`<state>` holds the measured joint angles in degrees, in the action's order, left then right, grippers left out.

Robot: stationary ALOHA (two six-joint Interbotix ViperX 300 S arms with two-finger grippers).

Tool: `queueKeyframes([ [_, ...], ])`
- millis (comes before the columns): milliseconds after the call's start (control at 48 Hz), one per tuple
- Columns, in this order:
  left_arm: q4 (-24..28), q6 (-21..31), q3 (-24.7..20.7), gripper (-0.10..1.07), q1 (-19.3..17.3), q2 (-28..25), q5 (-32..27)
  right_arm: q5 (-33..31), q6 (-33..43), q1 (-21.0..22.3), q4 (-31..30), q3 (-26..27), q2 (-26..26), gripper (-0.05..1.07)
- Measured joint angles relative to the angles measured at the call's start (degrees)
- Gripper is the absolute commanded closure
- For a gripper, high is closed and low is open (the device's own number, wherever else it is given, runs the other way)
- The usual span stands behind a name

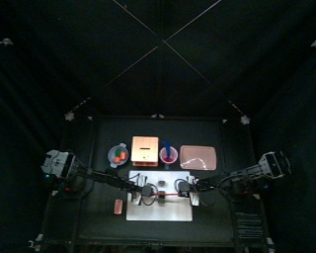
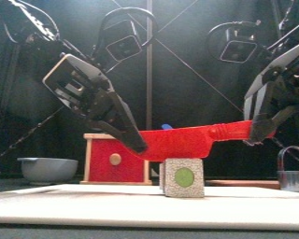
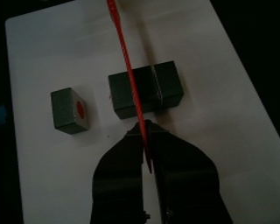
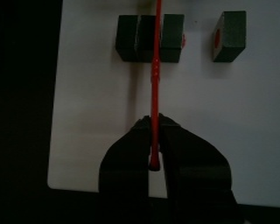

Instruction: Cut sushi roll

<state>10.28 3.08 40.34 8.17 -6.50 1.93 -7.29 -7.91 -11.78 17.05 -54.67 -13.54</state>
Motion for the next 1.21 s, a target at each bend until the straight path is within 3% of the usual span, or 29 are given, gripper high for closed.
queueKeyframes([
  [396,0.4,0.0,0.3,0.61,-0.1,1.8,-0.4,-0.4,0.0,0.0,-0.3,0.5,-0.4,0.66],
  [833,0.4,0.0,-0.3,0.61,-0.4,-1.2,-0.4,-0.8,0.0,0.0,-0.2,0.5,1.3,0.66],
  [1208,-1.1,0.1,-0.6,0.61,0.7,-5.7,-0.3,-0.7,0.0,-0.2,3.4,1.1,8.3,0.66],
])
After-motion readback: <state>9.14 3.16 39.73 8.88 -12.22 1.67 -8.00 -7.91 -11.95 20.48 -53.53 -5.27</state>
